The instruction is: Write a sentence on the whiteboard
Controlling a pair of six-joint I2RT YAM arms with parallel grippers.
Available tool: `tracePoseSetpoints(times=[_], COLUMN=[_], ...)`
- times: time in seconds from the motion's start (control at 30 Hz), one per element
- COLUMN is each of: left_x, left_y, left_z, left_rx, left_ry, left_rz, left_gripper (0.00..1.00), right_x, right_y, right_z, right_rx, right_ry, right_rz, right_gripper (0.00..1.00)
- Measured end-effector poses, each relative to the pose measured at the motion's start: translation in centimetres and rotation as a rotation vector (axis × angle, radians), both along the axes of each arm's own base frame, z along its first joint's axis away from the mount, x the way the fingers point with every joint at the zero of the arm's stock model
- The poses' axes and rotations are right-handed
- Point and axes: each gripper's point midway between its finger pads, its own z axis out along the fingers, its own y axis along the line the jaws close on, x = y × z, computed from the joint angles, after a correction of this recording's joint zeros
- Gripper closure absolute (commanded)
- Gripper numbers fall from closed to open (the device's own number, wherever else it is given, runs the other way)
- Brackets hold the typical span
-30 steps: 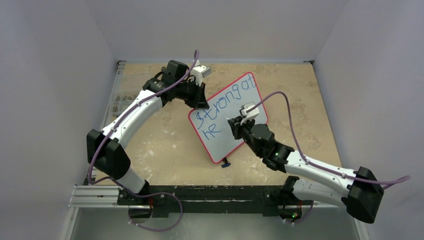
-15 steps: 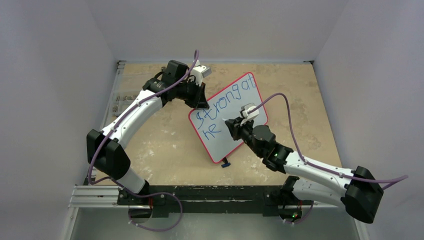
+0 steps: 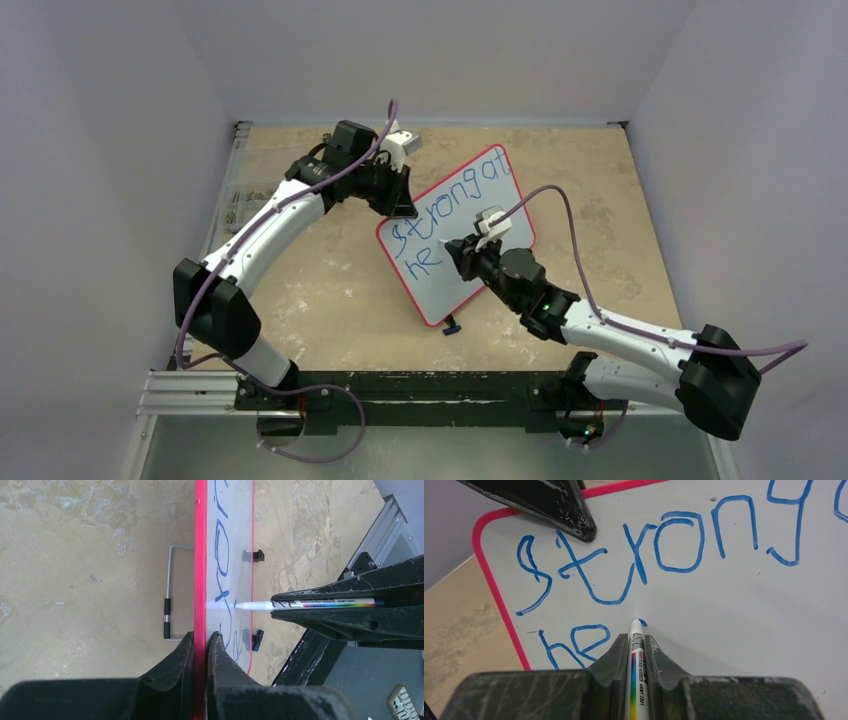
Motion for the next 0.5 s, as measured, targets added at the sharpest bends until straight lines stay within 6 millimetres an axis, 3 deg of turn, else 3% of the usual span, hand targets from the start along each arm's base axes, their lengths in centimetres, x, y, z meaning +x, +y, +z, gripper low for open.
tracePoseSetpoints(times=[0.5], left_x=[0.0], left_y=[0.1], left_z=[0.0], left_rx=[0.002], left_ry=[0.0], left_rz=[0.002], left_gripper=[1.0], right_x=[-1.1], right_y=[1.2], right_z=[-0.3], right_rx=[0.029], right_ry=[0.01], right_rz=[0.088], right_gripper=[1.0])
